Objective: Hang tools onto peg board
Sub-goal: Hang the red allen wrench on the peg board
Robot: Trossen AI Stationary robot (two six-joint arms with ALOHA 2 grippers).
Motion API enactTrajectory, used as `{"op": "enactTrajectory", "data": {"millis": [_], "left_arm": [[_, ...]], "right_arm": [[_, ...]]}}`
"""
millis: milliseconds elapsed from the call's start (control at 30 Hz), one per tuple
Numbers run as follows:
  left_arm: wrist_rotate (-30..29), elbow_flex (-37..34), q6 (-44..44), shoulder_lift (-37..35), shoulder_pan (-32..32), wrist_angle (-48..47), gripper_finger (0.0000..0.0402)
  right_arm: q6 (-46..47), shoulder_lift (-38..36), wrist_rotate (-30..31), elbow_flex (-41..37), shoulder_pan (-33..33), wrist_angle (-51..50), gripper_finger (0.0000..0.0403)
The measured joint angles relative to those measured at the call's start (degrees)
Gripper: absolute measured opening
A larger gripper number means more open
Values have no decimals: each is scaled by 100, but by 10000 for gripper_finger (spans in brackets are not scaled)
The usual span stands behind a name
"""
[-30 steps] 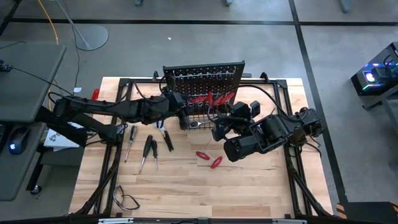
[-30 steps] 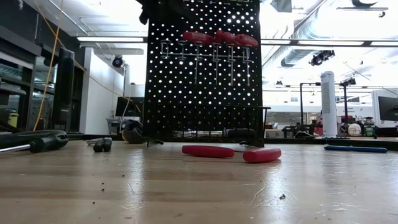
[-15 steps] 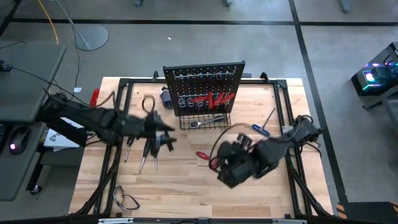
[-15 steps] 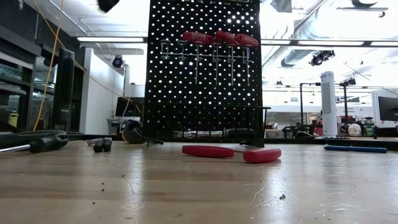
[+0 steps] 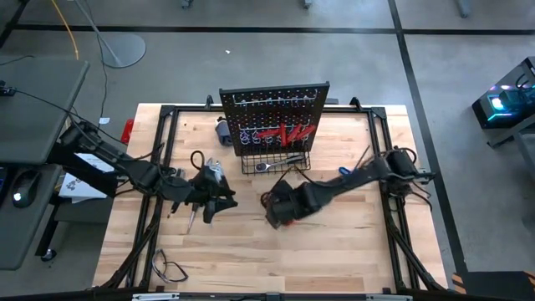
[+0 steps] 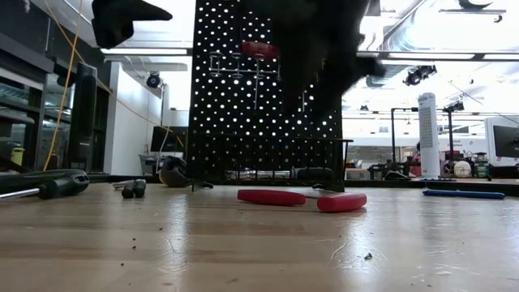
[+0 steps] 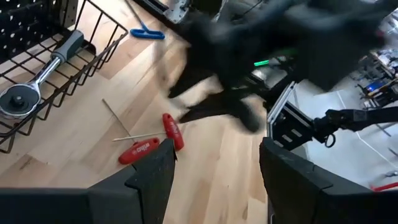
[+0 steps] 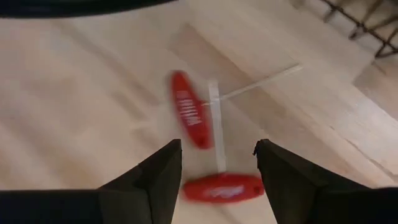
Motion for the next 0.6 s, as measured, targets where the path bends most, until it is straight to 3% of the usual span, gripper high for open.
{"op": "enactTrajectory", "data": {"millis": [233,600], "left_arm": [[57,2,-40,-17,-2,9,213],[26,2,-105,-20,-2,265,213]], "right_arm": [[-645,201,-831,-612,-400,953,199],[-1032,619,-952,-617,-368,701,199]]}}
